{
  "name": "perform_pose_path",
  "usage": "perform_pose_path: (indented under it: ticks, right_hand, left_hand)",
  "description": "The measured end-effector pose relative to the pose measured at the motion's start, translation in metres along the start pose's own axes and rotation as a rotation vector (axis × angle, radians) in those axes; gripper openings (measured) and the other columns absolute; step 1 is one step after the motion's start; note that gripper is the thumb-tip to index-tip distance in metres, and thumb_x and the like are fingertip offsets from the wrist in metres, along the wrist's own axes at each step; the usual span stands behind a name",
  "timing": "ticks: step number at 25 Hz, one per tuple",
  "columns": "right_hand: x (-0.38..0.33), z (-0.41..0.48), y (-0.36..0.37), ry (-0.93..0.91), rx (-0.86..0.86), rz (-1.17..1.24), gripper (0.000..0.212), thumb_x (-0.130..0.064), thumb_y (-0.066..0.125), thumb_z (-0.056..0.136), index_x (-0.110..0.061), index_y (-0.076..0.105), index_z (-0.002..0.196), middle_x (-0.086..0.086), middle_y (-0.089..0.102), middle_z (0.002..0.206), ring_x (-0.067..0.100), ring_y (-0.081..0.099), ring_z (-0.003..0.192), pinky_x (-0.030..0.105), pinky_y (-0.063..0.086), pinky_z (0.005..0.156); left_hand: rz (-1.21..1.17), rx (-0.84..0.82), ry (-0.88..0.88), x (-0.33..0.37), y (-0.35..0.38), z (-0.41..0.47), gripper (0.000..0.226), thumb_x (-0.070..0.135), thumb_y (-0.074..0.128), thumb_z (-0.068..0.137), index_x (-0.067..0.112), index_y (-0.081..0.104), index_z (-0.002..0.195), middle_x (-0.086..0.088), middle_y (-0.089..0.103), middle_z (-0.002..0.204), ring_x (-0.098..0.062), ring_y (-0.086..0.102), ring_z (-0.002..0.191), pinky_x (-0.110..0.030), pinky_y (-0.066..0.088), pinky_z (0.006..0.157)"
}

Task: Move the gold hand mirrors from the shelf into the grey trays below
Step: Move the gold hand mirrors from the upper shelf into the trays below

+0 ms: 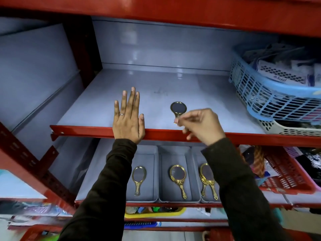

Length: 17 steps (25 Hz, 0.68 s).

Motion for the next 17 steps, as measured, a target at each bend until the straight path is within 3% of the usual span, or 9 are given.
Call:
perform_pose_path:
  ticks: [2, 4, 6, 10, 13, 15, 17]
  right_hand:
    - [-0.007, 0.041, -0.006, 0.033, 0.205, -0.231, 0.027, -0.025, 0.083, 0.073, -0.001, 0.074, 0.081, 0.010, 0.072, 0.070, 0.021, 0.066, 0.055, 0.030, 0.059, 0.052]
    - [0.002, 0.071, -0.001, 0.157, 0.211, -0.572, 0.043, -0.040, 0.082, 0.070, -0.003, 0.067, 0.086, 0.008, 0.068, 0.080, 0.026, 0.067, 0.070, 0.030, 0.057, 0.066]
    - [0.009, 0.084, 0.009, 0.215, 0.164, -0.745, 0.051, -0.043, 0.081, 0.070, -0.007, 0.065, 0.102, 0.011, 0.069, 0.094, 0.028, 0.068, 0.086, 0.031, 0.054, 0.074]
    - [0.011, 0.095, 0.011, 0.248, 0.158, -0.804, 0.049, -0.031, 0.080, 0.074, -0.007, 0.064, 0.114, 0.010, 0.071, 0.102, 0.027, 0.070, 0.097, 0.030, 0.049, 0.071]
    - [0.018, 0.102, 0.010, 0.295, 0.087, -0.777, 0.046, -0.031, 0.082, 0.072, -0.007, 0.065, 0.107, 0.008, 0.067, 0.089, 0.026, 0.068, 0.087, 0.029, 0.052, 0.075]
    - [0.027, 0.104, 0.010, 0.323, 0.031, -0.679, 0.048, -0.031, 0.085, 0.066, -0.003, 0.067, 0.102, 0.010, 0.073, 0.089, 0.028, 0.072, 0.085, 0.035, 0.058, 0.084]
    - [0.035, 0.106, 0.006, 0.347, 0.016, -0.565, 0.044, -0.030, 0.088, 0.063, -0.003, 0.069, 0.093, 0.014, 0.075, 0.088, 0.029, 0.074, 0.082, 0.040, 0.061, 0.084]
  left_hand:
    - [-0.006, -0.003, 0.002, 0.000, -0.001, 0.000, 0.066, 0.034, 0.018, 0.094, 0.010, 0.015, 0.155, -0.007, 0.018, 0.162, -0.020, 0.004, 0.150, -0.043, 0.002, 0.123]
    - [-0.010, -0.003, 0.006, 0.000, -0.002, 0.000, 0.066, 0.034, 0.020, 0.093, 0.010, 0.016, 0.155, -0.007, 0.018, 0.162, -0.020, 0.006, 0.151, -0.042, 0.001, 0.123]
    - [-0.008, -0.008, 0.005, 0.000, -0.002, 0.000, 0.065, 0.034, 0.020, 0.094, 0.010, 0.017, 0.154, -0.006, 0.019, 0.162, -0.021, 0.009, 0.151, -0.042, 0.000, 0.123]
    - [-0.012, -0.022, 0.006, 0.000, 0.000, 0.000, 0.066, 0.034, 0.020, 0.093, 0.010, 0.018, 0.154, -0.007, 0.019, 0.162, -0.021, 0.008, 0.151, -0.042, 0.000, 0.123]
    - [-0.015, -0.028, 0.004, -0.001, 0.000, -0.001, 0.066, 0.034, 0.021, 0.093, 0.010, 0.019, 0.154, -0.007, 0.019, 0.162, -0.021, 0.009, 0.151, -0.043, 0.001, 0.123]
    - [-0.013, -0.034, 0.001, 0.000, 0.000, -0.001, 0.066, 0.034, 0.021, 0.093, 0.010, 0.018, 0.154, -0.006, 0.019, 0.162, -0.021, 0.008, 0.151, -0.043, 0.002, 0.123]
    - [-0.015, -0.036, -0.001, 0.000, 0.000, 0.000, 0.066, 0.034, 0.021, 0.093, 0.011, 0.018, 0.154, -0.006, 0.018, 0.163, -0.020, 0.007, 0.151, -0.043, 0.001, 0.123]
Point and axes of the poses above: each hand's wrist, its own z-axis towards the middle knuckle, its own y-axis out of the palm, x = y × z, the point moved 5 cm from there along z, towards the middle knuckle
